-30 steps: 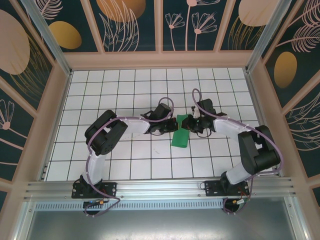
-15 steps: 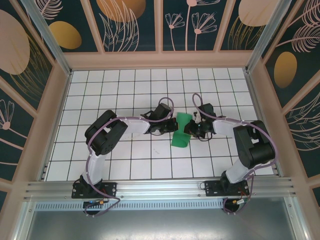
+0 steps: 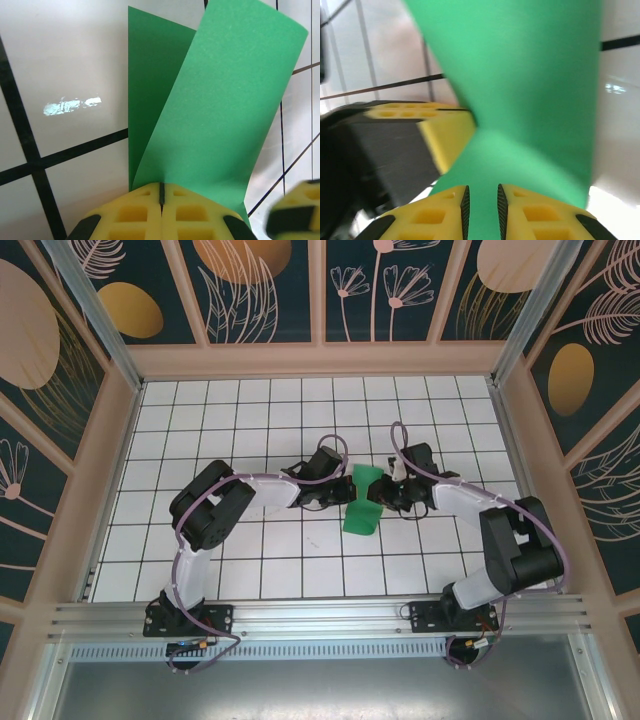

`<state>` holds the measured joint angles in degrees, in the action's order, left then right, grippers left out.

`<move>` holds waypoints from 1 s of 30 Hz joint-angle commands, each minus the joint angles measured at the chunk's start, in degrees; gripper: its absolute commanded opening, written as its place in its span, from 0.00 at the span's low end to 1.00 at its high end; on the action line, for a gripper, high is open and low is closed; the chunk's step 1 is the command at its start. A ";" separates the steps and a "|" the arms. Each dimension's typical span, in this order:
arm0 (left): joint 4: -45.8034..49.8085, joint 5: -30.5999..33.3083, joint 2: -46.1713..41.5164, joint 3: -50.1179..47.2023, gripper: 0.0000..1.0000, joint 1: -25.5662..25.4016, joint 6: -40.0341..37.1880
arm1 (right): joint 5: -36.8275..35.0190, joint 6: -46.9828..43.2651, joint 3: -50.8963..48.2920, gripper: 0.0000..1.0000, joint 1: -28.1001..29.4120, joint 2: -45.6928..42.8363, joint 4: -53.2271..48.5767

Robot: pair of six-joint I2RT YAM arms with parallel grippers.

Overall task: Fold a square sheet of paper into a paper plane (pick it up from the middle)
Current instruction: Fold the square sheet of paper in half at the center of the table.

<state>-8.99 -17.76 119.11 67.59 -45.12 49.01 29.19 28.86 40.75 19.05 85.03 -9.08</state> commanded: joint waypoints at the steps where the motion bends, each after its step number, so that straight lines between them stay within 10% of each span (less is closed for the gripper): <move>1: 6.54 2.47 4.29 -1.24 0.00 -0.09 -1.50 | 5.43 1.24 -3.48 0.25 -0.49 -1.64 2.47; 30: 5.74 1.76 4.27 -1.37 0.00 -0.10 -1.97 | 3.96 3.54 -14.64 0.25 0.68 -2.48 5.83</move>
<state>-8.95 -17.96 119.33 67.92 -45.12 48.36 34.37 32.12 27.88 19.29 80.53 -4.51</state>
